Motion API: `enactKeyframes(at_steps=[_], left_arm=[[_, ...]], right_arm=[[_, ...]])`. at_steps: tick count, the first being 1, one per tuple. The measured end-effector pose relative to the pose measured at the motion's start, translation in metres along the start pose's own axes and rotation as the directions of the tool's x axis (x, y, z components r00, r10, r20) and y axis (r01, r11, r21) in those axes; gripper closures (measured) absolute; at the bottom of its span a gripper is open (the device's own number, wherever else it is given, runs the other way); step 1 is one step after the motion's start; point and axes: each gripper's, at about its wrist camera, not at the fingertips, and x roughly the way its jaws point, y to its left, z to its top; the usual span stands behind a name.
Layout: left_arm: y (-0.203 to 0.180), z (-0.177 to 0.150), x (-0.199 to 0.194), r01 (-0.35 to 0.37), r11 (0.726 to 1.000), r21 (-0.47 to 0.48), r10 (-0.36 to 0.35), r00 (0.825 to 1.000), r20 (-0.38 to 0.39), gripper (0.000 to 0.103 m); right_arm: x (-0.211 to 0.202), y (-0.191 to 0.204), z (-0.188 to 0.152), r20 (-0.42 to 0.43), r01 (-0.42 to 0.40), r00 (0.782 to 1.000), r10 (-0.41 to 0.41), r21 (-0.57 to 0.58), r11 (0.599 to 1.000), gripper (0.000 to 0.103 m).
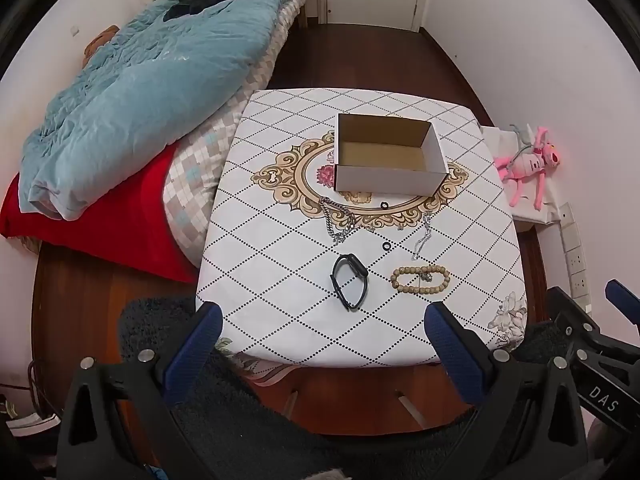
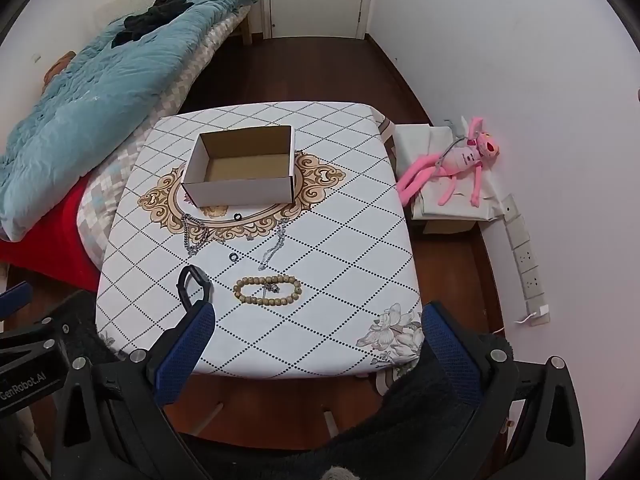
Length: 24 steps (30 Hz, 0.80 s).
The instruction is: Organize jewelry
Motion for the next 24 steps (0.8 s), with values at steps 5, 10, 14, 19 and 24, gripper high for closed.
enactKeyframes(at_steps=[5,10,14,19,24], left_arm=[[0.001,0.001,0.000,-0.003,1.000,-0.002,0.003,1.000,-0.003,0.000],[0.001,0.003,0.000,-0.007,1.000,-0.003,0.007,1.000,-0.002,0.000],[-0.003,0.003,-0.001,-0.005,1.000,0.001,0.005,1.000,0.004,0.000],[0.000,0.003,-0.007,-0.006,1.000,0.003,0.006,1.000,0.008,0.000],[0.000,0.003,-0.010,-0.005,1.000,0.003,0.005,1.000,0.011,0.000]], right_arm=[[0.000,0.002,0.003,-0.010,0.003,1.000,-0.003,-0.005,1.000,0.000],[-0.002,0.000,0.004,-0.015,-0.001,1.000,0.001,-0.004,1.000,0.000],[-0.002,0.001,0.003,-0.014,-0.004,1.000,0.004,-0.002,1.000,0.000],[-0.002,-0.001,0.005,-0.016,-0.007,1.000,0.007,-0.001,1.000,0.000],[-0.003,-0.002,0.005,-0.016,-0.002,1.000,0.002,0.001,1.000,0.000]])
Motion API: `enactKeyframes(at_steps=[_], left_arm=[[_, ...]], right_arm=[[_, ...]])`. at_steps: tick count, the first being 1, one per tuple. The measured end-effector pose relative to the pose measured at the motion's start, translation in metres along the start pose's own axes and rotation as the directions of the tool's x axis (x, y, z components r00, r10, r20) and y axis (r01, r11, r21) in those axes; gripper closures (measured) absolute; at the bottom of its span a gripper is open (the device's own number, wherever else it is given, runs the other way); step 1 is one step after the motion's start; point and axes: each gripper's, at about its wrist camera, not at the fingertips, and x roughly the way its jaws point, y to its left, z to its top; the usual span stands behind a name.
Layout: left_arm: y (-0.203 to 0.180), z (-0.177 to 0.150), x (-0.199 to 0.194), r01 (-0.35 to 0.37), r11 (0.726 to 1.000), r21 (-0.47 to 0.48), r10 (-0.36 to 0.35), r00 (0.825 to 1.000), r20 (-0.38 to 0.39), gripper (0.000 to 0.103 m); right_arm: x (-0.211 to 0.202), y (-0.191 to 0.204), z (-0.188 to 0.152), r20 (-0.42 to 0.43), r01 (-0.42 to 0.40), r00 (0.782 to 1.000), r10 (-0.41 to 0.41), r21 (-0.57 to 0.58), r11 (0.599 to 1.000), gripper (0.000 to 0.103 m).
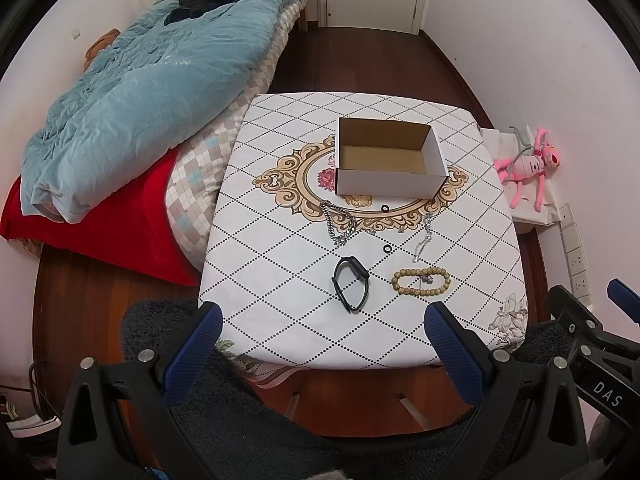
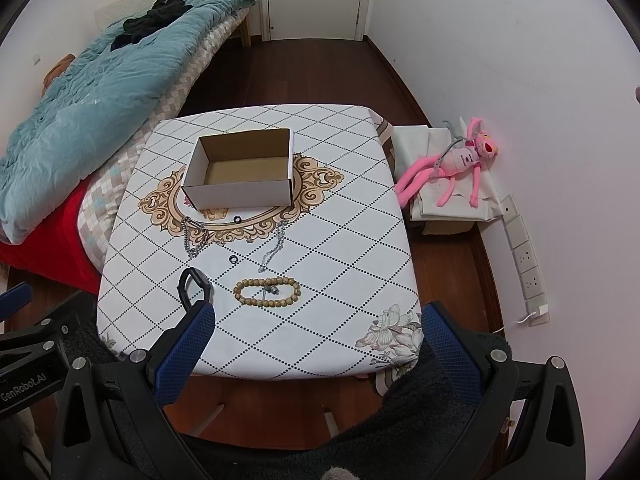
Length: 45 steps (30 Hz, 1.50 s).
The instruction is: Organize jewelry
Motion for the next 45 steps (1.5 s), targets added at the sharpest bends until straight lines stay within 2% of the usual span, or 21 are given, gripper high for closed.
enactKeyframes(at_steps=[45], left_arm=[[-0.0049,0.0003,-0.0022,0.002,1.000,0.009,-0.002,1.000,0.015,0.000]], right_arm=[[-0.0038,-0.0055,0.0041,0.007,-0.005,1.000,0.005,0.010,1.000,0.000]])
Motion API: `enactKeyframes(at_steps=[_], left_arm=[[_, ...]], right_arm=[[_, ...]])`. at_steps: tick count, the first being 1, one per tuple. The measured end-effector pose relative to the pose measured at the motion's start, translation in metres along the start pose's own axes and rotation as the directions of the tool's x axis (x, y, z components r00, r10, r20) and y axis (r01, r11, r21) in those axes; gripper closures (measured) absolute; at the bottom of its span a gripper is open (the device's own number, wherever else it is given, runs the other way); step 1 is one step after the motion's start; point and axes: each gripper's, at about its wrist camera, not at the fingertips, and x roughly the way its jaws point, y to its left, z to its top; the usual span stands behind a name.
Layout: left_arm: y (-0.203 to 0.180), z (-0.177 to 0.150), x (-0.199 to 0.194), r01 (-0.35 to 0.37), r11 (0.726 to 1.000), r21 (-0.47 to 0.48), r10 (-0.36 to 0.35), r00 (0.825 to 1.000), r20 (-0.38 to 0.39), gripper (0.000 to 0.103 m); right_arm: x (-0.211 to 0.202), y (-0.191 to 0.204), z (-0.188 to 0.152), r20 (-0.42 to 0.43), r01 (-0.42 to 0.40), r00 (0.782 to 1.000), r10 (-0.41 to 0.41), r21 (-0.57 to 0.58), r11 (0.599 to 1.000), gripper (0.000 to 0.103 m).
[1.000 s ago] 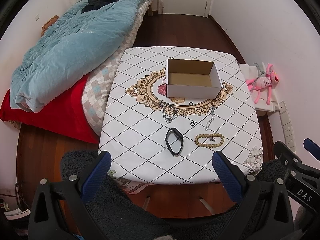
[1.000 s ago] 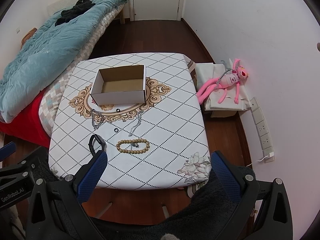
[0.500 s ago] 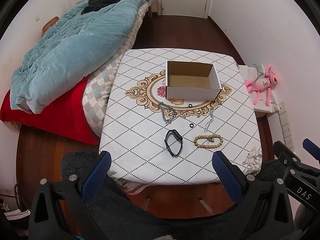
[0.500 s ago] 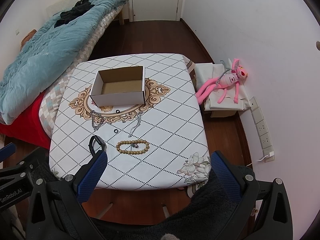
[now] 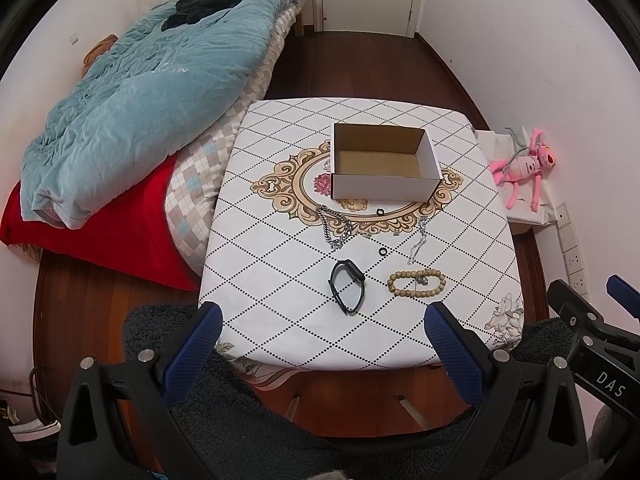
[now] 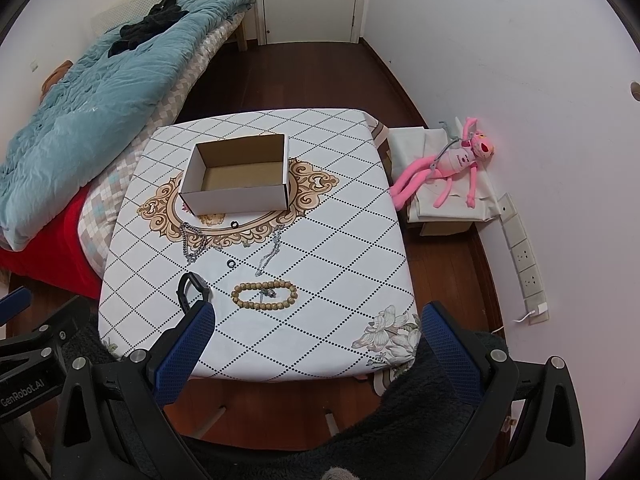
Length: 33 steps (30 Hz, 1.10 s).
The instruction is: Organize jewelry
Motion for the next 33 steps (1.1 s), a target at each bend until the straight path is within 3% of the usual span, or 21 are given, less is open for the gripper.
enactKeyframes(at_steps=[22,28,33], left_arm=[[0.000,0.009,0.006,-0.007,1.000,0.007,0.007,1.000,0.012,0.000],[0.002,0.025,0.055,-0.092,0.996,0.017,0.092,0.996,0.017,0.000],[0.000,0.029,0.122,-0.131,0.990,0.056,0.135,0.988,-0.072,0.000]], right_arm=[[-0.003,0.002,0.006,0.019,-0.002,1.000,0.002,0.012,1.000,0.000],[0.041,-0.002,0.024,-0.022,0.000,1.000,0.001,0.047,0.999,0.000],[0.108,0.002,0.031,-0.111,0.033,0.993,-0.029,0.035,0.999,0.000]])
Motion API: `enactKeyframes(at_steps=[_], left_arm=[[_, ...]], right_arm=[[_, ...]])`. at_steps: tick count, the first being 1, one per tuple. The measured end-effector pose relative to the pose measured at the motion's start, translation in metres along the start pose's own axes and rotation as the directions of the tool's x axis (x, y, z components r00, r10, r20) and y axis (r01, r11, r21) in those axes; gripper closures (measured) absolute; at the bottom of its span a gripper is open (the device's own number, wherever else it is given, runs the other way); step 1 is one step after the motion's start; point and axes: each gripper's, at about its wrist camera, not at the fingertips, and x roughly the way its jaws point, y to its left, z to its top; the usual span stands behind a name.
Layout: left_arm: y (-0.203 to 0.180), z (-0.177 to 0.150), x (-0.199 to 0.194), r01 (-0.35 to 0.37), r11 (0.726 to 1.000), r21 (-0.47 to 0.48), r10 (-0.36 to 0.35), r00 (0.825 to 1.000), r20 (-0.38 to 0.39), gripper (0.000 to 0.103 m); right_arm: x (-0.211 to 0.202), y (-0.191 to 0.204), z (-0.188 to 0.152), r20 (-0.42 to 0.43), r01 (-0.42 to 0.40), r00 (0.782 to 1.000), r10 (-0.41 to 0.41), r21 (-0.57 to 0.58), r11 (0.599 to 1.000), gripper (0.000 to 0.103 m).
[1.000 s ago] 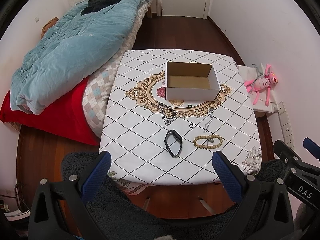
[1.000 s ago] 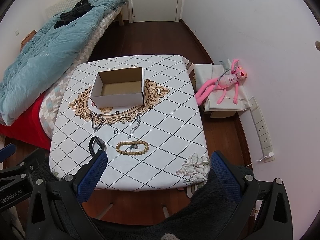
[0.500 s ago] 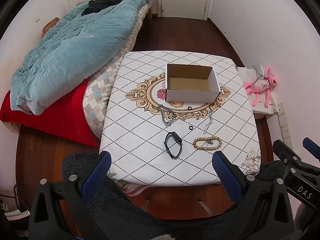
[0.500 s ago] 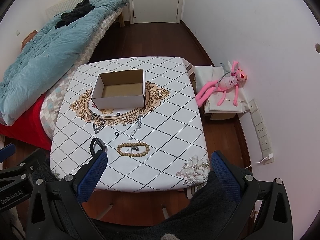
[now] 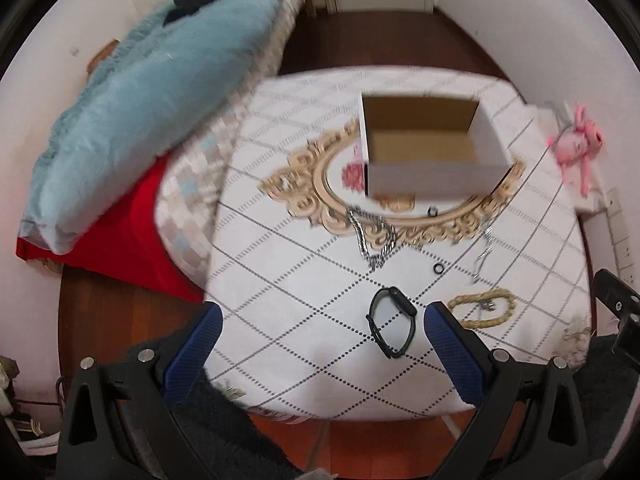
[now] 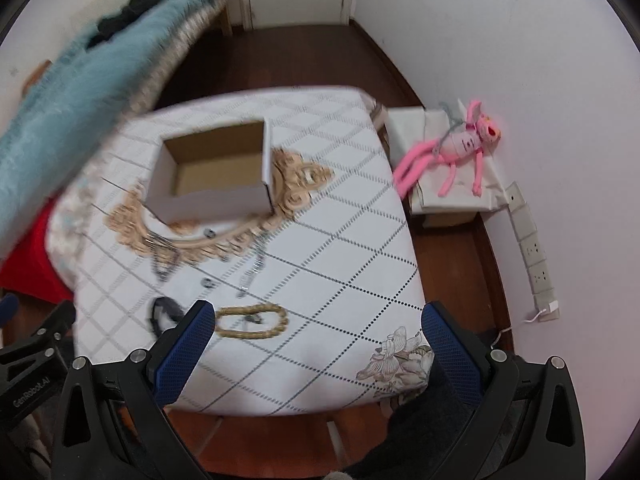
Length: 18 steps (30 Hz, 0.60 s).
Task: Organize jewelry
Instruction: 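Grasp the black watch band with the left tool while the right tool grasps the wooden bead bracelet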
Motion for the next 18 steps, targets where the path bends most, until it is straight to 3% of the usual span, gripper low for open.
enactKeyframes(at_steps=[5,9,15,18], left_arm=[[-0.009,-0.003,0.048,0.030,0.999,0.010,-0.029,0.995,-0.098,0.001],[-0.015,-0.008,0.079,0.057,0.998,-0.002,-0.057,0.982,-0.178,0.019],[-0.016,-0.017,0.094,0.090,0.996,-0.028,-0.094,0.973,-0.212,0.020],[-0.016,-0.020,0.099,0.096,0.995,-0.038,-0.102,0.968,-0.230,0.026]], right_arm=[[0.059,0.003,-0.003,-0.090,0.013,0.996,-0.014,-0.004,1.000,0.006],[0.096,0.010,-0.012,-0.170,-0.015,0.985,0.014,-0.008,1.000,0.015],[0.124,0.017,-0.024,-0.228,-0.040,0.973,0.037,-0.012,0.999,0.024],[0.133,0.017,-0.027,-0.242,-0.050,0.969,0.047,-0.007,0.999,0.030]])
